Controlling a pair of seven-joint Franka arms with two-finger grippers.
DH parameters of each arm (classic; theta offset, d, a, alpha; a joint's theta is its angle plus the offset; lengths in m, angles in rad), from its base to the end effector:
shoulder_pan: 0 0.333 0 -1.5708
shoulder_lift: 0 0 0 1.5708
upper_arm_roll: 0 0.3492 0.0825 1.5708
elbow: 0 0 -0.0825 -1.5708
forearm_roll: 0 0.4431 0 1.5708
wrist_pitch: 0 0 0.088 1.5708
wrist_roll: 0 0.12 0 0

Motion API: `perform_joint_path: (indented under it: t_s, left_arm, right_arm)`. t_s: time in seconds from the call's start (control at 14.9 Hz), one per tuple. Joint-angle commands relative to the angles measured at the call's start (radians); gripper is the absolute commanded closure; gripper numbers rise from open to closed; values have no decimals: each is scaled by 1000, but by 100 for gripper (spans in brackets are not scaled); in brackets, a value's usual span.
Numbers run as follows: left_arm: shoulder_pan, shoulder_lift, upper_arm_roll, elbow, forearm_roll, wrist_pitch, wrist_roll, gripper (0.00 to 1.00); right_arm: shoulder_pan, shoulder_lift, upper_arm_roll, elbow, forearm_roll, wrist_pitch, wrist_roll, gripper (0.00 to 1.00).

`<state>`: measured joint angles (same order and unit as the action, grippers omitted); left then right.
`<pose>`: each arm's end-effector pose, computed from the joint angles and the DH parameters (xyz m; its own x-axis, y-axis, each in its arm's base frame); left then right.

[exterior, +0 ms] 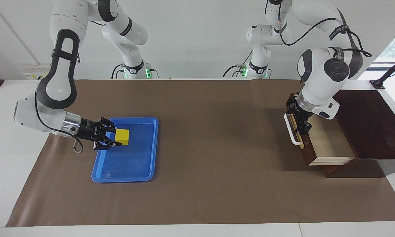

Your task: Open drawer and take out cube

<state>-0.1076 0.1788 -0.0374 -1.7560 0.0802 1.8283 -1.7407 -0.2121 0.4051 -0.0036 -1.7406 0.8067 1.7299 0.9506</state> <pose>0.6559 -0.0870 0.4529 0.0034 0.9963 0.0853 0.9956 0.0046 -0.0937 0.6801 -0.0716 0.3313 0.0574 -0.6581 -0.7508 -0.9951 -0.0986 0.0103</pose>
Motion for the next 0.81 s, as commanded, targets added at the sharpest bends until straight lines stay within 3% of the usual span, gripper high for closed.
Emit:
perform_joint_path:
  t_s: [0.0,0.27,0.74]
  left_arm:
    - [14,-65,-7,-120,29,98,13,0]
    - [61,-61,-7,-111,44,106,78,0]
    - [175,-58,-9,-111,49,141,208,0]
  right_arm:
    - [-23,-58,10,-129,43,37,-61,100]
    - [-61,-54,10,-206,46,42,-171,100]
    - [-87,-58,5,-258,46,94,-184,100]
